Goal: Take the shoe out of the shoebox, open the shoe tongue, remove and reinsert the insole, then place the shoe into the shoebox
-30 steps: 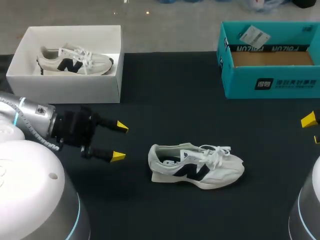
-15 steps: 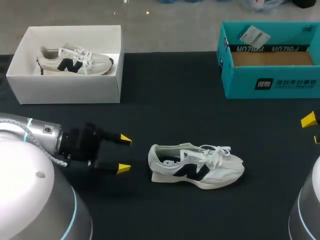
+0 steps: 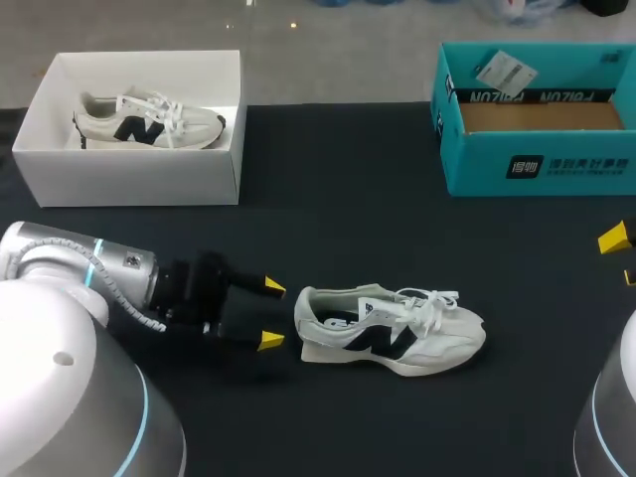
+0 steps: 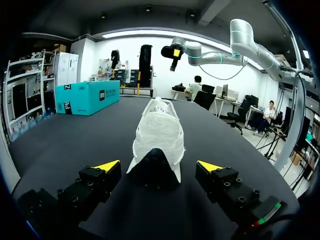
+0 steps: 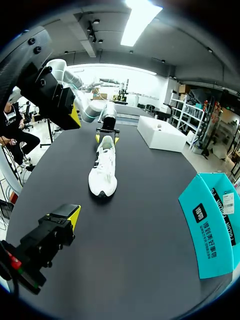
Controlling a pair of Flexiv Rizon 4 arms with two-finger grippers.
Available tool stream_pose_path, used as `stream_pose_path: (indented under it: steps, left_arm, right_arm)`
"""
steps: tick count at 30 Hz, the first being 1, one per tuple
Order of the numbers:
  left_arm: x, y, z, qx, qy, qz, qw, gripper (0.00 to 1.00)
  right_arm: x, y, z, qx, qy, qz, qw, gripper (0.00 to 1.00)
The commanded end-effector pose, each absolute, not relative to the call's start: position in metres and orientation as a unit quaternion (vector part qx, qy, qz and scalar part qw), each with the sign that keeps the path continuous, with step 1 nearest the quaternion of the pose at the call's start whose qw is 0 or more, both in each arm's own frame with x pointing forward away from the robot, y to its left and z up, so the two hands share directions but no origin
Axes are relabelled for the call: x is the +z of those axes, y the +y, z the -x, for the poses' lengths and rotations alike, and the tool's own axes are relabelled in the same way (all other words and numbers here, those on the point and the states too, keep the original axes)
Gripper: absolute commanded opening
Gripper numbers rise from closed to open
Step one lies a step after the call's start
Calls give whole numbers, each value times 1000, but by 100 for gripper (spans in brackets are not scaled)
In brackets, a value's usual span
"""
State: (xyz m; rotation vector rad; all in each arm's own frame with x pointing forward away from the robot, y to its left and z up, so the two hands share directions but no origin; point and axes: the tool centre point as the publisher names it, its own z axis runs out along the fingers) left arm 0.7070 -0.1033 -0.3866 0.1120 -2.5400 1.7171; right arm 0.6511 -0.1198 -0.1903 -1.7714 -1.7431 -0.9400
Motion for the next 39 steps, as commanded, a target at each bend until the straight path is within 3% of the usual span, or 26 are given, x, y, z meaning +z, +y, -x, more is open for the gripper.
stream_pose_path:
  steps: [1, 19, 39]
  left_arm:
    - [-400, -123, -712, 555, -830, -35, 48, 100]
    - [-430, -156, -705, 566, -823, -16, 40, 100]
    - [-429, -158, -714, 572, -820, -25, 24, 100]
  right_arm:
    - [-190, -119, -650, -343, -637, 648, 238, 100]
    - [-190, -119, -650, -343, -637, 648, 238, 100]
    - [-190, -119, -650, -343, -637, 648, 238, 100]
